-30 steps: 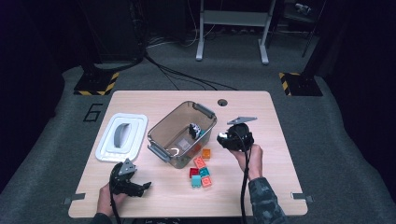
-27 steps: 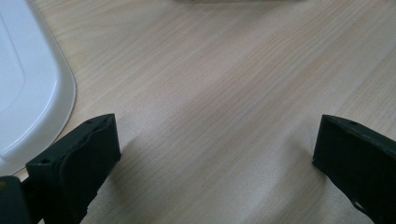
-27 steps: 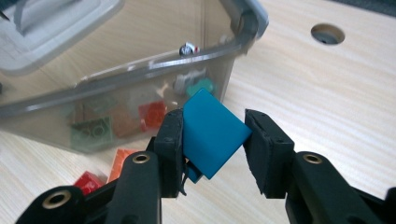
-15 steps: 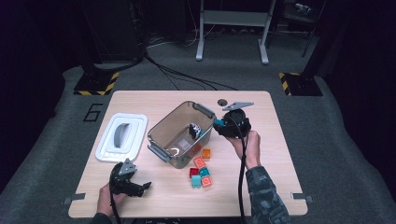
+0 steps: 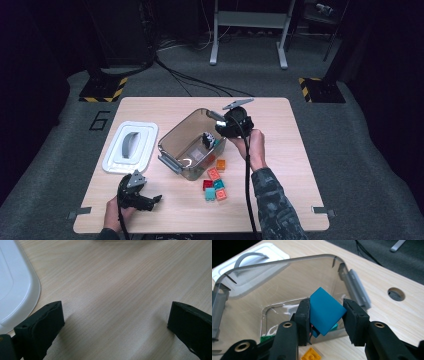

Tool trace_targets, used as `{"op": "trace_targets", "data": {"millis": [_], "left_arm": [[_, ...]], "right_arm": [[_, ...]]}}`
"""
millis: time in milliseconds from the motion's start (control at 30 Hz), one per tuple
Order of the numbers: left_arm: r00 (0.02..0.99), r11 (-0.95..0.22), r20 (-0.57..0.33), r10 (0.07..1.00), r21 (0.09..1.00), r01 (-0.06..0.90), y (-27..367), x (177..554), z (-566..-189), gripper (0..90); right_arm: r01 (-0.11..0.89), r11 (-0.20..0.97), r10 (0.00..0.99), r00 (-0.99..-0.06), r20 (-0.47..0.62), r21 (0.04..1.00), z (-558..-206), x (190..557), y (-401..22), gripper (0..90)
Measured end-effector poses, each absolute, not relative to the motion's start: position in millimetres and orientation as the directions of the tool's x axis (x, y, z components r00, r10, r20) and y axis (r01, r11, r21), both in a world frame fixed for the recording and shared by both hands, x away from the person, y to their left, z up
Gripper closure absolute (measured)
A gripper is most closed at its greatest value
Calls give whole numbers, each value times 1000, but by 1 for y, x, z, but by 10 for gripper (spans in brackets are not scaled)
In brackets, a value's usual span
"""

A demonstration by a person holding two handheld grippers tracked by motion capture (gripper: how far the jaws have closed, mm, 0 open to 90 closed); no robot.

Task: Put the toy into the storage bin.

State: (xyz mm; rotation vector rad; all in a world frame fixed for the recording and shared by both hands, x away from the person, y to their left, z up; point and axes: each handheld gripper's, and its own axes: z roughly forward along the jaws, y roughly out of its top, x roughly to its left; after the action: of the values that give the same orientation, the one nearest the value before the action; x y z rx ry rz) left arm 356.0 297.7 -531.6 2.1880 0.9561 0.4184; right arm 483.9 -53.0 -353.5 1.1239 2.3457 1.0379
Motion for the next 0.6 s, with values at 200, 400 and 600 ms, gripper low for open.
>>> {"op": "trace_targets", "data": {"millis": [200,400,600], "left_arm": [[675,-480,14,738,713,511,298,356,-532,4],[675,-482,15,738,712,511,298,356,-532,4],[675,-481,14,737,713,511,298,356,-532,4]], "right_arm": [[548,445,768,-641,13,708,-368,492,-41,594],[573,468,770,-638,8,673,-377,495,-38,594],[587,475,770,-638,13,656,-381,497,-37,593]]}}
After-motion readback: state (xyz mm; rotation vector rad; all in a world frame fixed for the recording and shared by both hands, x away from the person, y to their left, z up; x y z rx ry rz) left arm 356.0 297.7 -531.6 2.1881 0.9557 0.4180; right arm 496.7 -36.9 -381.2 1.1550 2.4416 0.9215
